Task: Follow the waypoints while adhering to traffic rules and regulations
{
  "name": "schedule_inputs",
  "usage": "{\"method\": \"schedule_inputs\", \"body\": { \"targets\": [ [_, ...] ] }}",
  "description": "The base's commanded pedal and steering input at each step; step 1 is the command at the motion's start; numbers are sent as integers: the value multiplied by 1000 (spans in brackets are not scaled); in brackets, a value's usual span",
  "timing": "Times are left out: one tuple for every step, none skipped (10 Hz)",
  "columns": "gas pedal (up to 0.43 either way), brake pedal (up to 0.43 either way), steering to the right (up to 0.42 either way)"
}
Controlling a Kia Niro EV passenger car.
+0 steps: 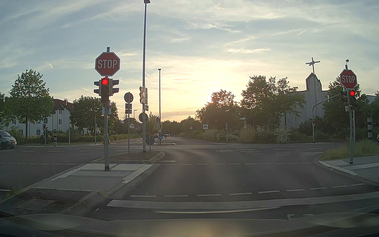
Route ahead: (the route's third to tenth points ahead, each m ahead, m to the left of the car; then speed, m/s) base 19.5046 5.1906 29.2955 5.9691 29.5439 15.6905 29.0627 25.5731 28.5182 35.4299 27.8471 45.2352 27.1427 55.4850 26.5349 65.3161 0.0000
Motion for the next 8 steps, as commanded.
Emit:
{"method": "schedule_inputs", "body": {
  "targets": [
    [0, 421, 8],
    [0, 421, 8],
    [0, 421, 7],
    [0, 421, 7],
    [0, 415, 7],
    [0, 421, 7],
    [0, 421, 8],
    [0, 421, 7]
  ]
}}
